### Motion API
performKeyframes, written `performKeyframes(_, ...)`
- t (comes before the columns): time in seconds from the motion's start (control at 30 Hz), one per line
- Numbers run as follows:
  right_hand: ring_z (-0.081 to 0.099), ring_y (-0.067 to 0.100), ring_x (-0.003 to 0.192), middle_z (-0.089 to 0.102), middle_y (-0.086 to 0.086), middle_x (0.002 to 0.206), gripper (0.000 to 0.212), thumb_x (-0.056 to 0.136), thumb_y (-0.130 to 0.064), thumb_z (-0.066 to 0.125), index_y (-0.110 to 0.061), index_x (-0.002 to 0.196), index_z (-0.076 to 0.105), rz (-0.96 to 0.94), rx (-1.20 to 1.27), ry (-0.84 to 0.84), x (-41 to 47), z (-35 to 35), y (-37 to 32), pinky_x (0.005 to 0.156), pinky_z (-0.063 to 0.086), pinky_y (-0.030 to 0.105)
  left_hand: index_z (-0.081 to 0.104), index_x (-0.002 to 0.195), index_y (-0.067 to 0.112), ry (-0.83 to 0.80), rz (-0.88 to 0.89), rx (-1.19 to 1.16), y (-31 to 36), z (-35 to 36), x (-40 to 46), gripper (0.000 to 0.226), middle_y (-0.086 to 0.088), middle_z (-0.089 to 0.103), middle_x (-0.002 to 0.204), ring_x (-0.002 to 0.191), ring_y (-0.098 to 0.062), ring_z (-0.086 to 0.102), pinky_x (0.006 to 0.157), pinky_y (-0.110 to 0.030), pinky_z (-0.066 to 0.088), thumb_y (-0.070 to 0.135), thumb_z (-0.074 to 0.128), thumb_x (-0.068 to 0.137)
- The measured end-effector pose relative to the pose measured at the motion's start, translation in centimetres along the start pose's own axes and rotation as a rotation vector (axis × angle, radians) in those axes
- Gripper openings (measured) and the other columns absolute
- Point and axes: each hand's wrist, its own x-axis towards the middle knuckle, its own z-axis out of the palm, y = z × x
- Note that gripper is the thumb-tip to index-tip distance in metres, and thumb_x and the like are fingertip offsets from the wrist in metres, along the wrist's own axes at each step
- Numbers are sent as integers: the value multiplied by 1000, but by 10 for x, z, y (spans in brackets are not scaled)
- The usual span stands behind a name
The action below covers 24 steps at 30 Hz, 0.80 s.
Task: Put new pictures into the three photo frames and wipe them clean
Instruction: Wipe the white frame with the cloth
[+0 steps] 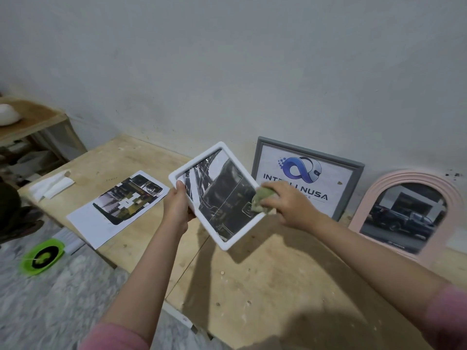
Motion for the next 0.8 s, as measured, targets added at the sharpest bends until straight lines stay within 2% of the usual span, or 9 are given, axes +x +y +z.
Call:
performKeyframes(0.07,57,39,94,61,21,112,39,75,-16,38,-10,89,74,162,90,118,13,-10,3,71,54,47,55,109,11,-25,13,59,-2,-1,-3,36,-10,63,85,71,-28,62,72,-45,57,39,33,102)
performKeyframes(0.13,52,38,105,57,20,119,48,74,-20,33,-10,98,73,290,213,230,32,-18,-2,83,49,43,56,107,9,-63,30,116,-4,1,-8,37,-11,64,84,69,-28,61,70,-46,57,38,34,102)
performKeyframes(0.2,46,36,116,52,19,128,47,77,-14,36,-11,108,70,335,283,243,50,-19,-9,97,39,39,56,102,10,-108,47,162,-7,7,-14,35,-11,64,82,66,-27,61,66,-44,56,37,34,102)
performKeyframes(0.27,41,35,122,46,17,137,48,78,3,43,-12,117,66,334,285,170,63,-14,-13,102,31,35,56,100,10,-145,73,191,-10,13,-19,35,-9,64,81,64,-24,60,59,-36,54,37,34,102)
performKeyframes(0.37,41,36,120,44,15,142,54,75,9,44,-13,120,64,332,288,66,63,0,-13,101,32,37,57,108,8,-138,59,137,-14,14,-19,37,-13,65,89,66,-25,61,59,-32,51,36,34,102)
performKeyframes(0.43,43,35,119,44,12,142,55,75,5,42,-16,121,63,330,298,21,52,8,-12,101,36,41,57,112,7,-107,-1,57,-15,9,-15,38,-13,66,90,69,-26,63,62,-35,53,36,35,102)
performKeyframes(0.57,46,33,118,48,8,139,57,73,5,42,-19,119,64,352,314,-22,20,22,-13,101,39,40,57,118,8,-2,-64,-92,-18,1,-8,39,-13,67,95,77,-27,63,74,-41,57,37,37,101)
performKeyframes(0.67,47,32,116,51,7,135,56,73,0,38,-19,119,64,418,338,2,-2,35,-12,102,39,43,57,112,9,71,-53,-147,-19,2,-8,34,-10,66,94,79,-26,63,77,-41,56,36,38,101)
performKeyframes(0.8,48,29,115,48,4,134,58,75,0,37,-23,125,58,639,350,97,-18,56,-17,94,46,49,57,100,12,122,-10,-190,-22,11,-10,29,-5,63,88,75,-23,61,78,-41,54,35,39,101)
